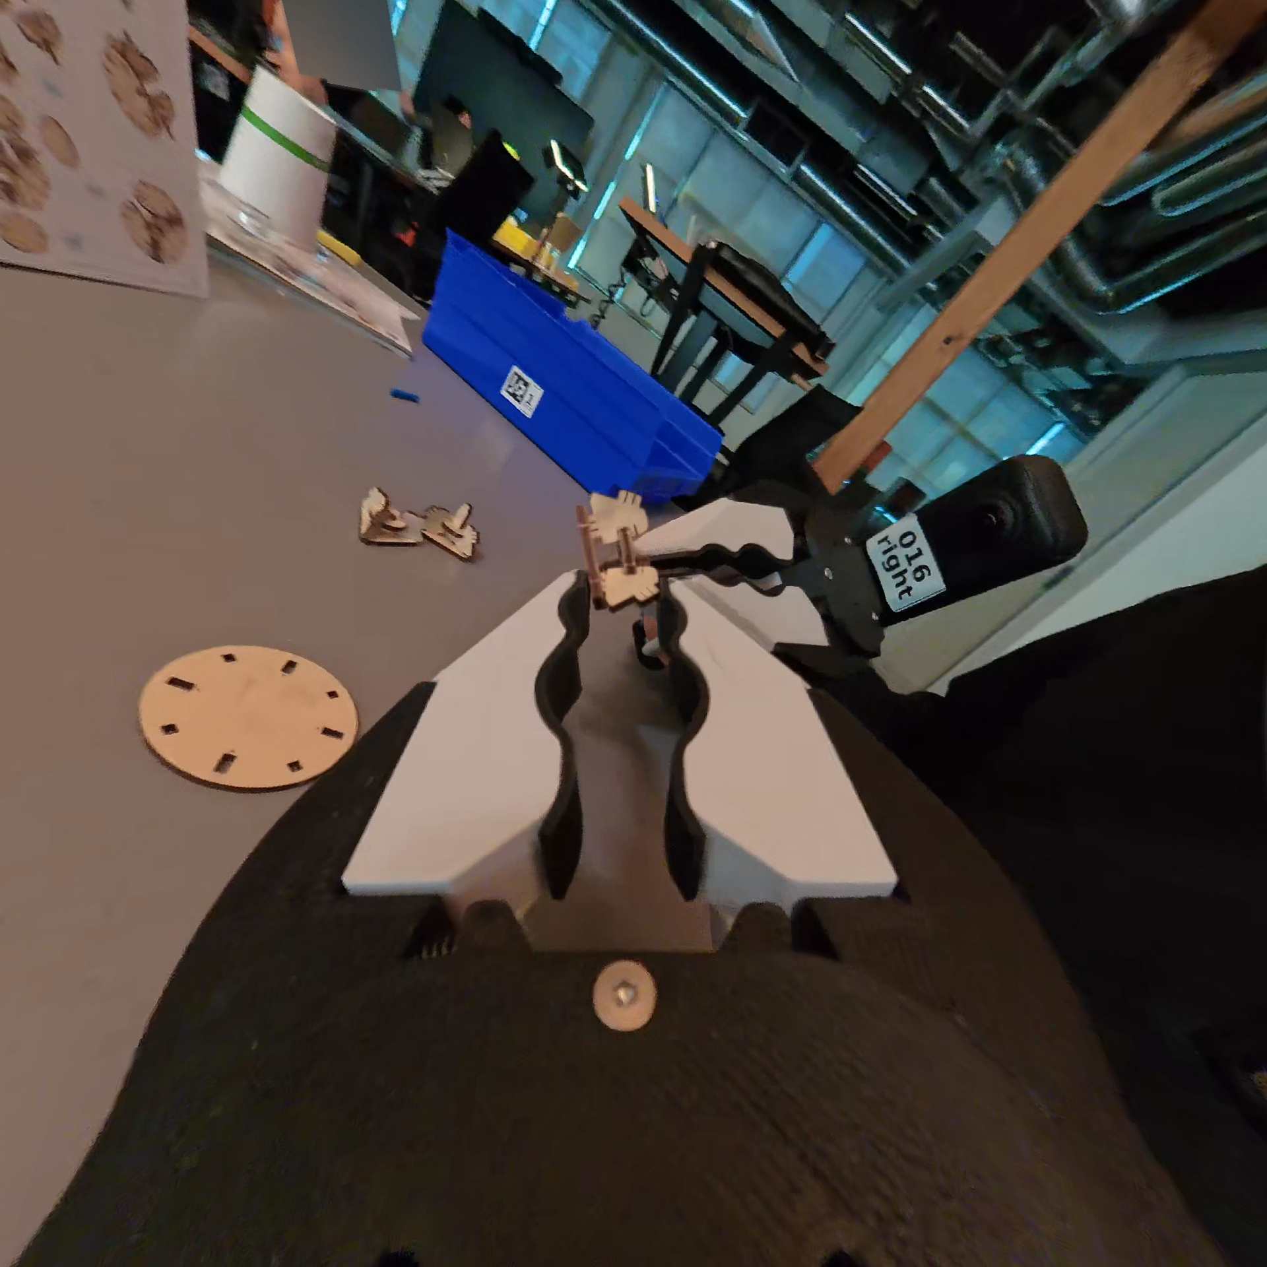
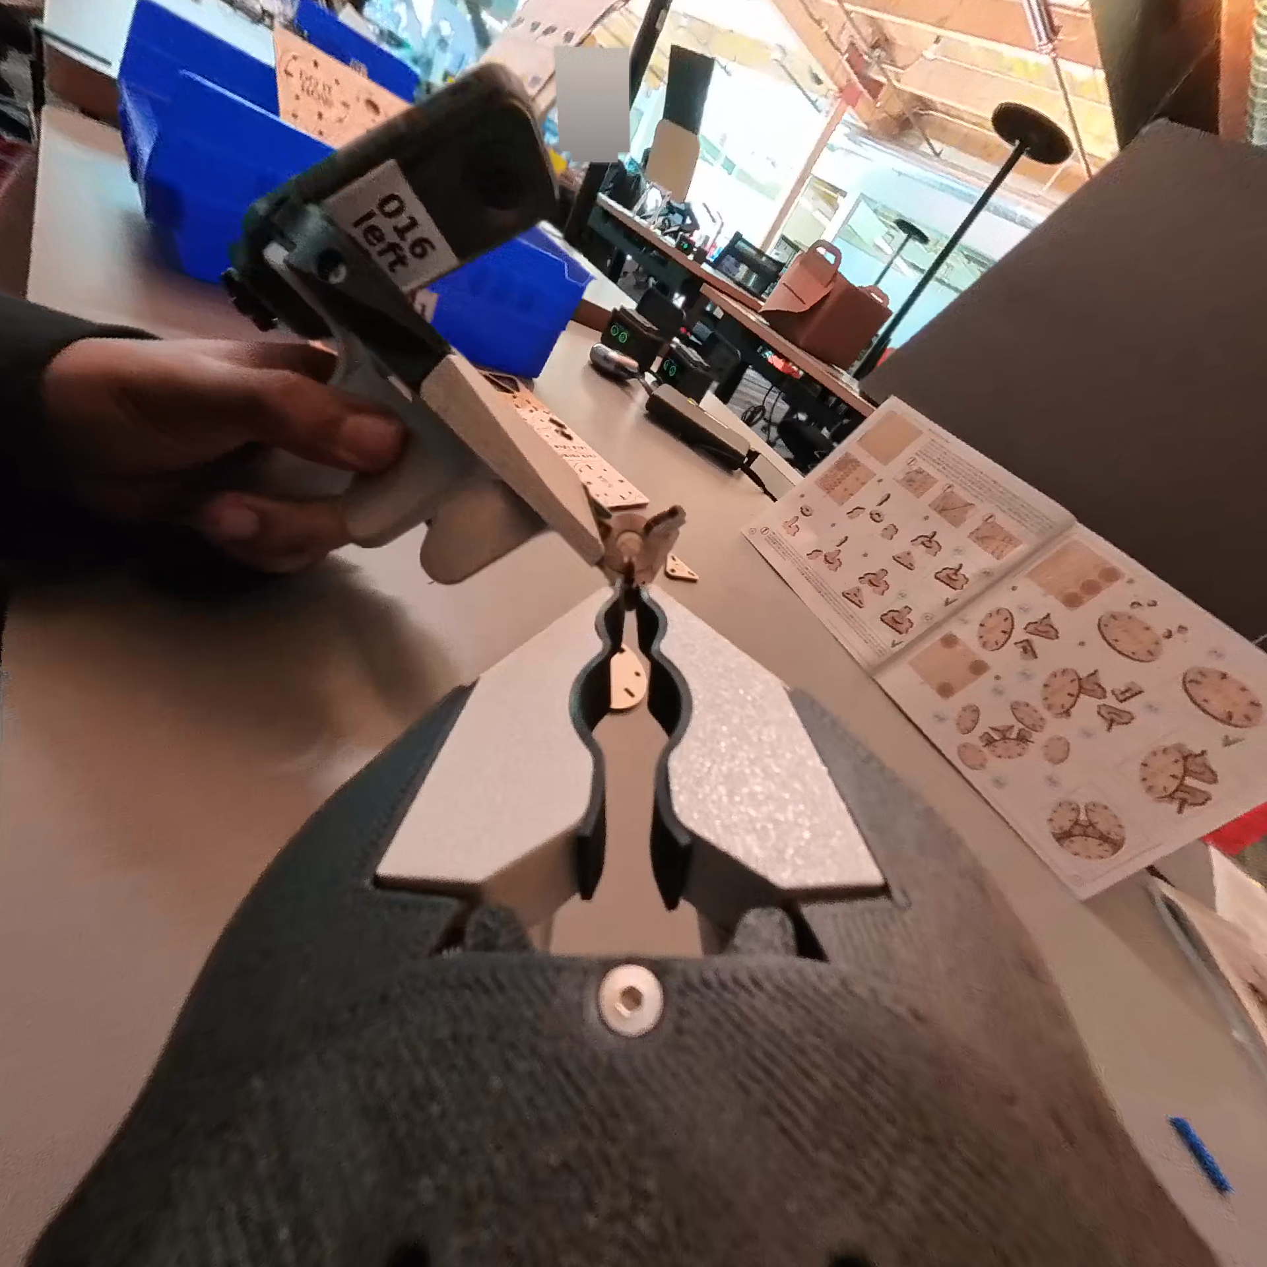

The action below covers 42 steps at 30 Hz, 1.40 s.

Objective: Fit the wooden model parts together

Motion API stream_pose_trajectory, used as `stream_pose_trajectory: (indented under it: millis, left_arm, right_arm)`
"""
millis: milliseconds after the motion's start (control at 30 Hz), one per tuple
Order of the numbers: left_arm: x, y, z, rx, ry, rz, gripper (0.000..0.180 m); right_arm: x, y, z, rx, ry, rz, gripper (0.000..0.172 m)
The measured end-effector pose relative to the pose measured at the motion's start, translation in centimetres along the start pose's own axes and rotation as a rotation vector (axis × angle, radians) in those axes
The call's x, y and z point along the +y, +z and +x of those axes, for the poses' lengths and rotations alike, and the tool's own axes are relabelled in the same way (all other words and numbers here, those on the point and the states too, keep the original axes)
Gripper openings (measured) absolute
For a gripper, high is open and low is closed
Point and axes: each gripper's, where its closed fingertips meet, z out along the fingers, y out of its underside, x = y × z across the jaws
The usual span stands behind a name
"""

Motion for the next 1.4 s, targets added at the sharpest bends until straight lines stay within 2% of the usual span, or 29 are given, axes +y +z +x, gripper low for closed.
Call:
stream_pose_trajectory:
  millis: [167, 267, 400, 600, 767, 867, 1100, 1400]
  left_arm:
    - [-0.2, 0.0, -0.3, -0.057, 0.073, 0.004, 0.017]
    - [-0.6, -0.4, -0.6, -0.083, 0.096, 0.027, 0.017]
    - [-0.8, -0.5, -0.4, -0.055, 0.076, 0.037, 0.017]
    - [-1.8, -1.2, 1.1, 0.142, -0.067, 0.128, 0.016]
    - [-1.7, -0.9, 2.8, 0.262, -0.059, 0.126, 0.016]
    - [-1.0, -0.3, 4.1, 0.308, -0.002, 0.086, 0.016]
    - [0.0, 0.8, 5.4, 0.334, 0.088, 0.043, 0.017]
    - [-0.6, 0.4, 5.7, 0.337, 0.104, 0.092, 0.016]
  right_arm:
    - [0.2, 0.0, 0.3, 0.007, 0.019, 0.008, 0.003]
    - [0.0, -0.1, 0.4, -0.004, 0.063, 0.031, 0.017]
    - [-0.6, -0.4, 1.0, -0.054, 0.238, 0.102, 0.033]
    - [-2.5, -1.2, 1.4, -0.225, 0.550, 0.258, 0.041]
    - [-3.4, -1.2, 0.2, -0.346, 0.634, 0.282, 0.049]
    - [-3.9, -1.7, -0.3, -0.373, 0.633, 0.296, 0.049]
    - [-4.5, -3.0, 0.7, -0.413, 0.733, 0.379, 0.035]
    - [-4.9, -3.1, -0.3, -0.484, 0.729, 0.381, 0.034]
